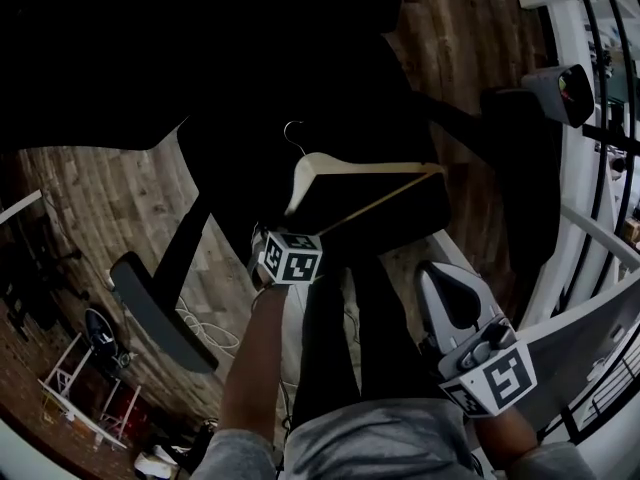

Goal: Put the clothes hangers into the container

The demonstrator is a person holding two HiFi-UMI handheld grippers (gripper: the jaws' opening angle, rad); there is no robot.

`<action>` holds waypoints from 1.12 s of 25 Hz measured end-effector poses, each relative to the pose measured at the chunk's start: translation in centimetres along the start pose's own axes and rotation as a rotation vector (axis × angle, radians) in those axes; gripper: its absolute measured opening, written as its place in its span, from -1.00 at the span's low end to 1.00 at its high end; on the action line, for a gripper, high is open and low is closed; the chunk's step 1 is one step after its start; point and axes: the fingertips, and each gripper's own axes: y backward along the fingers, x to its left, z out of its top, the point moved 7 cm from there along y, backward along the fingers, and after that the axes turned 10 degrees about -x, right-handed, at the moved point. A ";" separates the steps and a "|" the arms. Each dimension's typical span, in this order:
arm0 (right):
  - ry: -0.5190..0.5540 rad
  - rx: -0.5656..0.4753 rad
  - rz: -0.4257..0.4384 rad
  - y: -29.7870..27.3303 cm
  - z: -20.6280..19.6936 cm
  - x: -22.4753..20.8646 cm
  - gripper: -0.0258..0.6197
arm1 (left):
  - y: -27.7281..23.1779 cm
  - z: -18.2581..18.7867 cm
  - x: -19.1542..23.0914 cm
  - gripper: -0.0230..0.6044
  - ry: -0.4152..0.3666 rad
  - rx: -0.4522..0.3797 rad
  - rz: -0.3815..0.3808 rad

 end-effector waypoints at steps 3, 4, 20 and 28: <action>0.001 -0.004 0.001 0.0 -0.6 0.1 -0.93 | 0.1 -0.1 -0.2 -0.52 -0.005 -0.027 0.019; -0.003 -0.007 0.007 -0.1 -0.6 0.3 -0.93 | 0.2 -0.1 -0.2 -0.56 -0.011 -0.034 0.020; 0.104 -0.150 -0.058 4.9 3.0 5.9 -0.92 | 10.8 1.4 1.9 -0.79 0.060 -0.310 0.031; 0.122 -0.288 -0.165 13.7 6.4 10.5 -0.93 | 22.3 1.8 1.2 -0.79 0.103 -0.491 0.017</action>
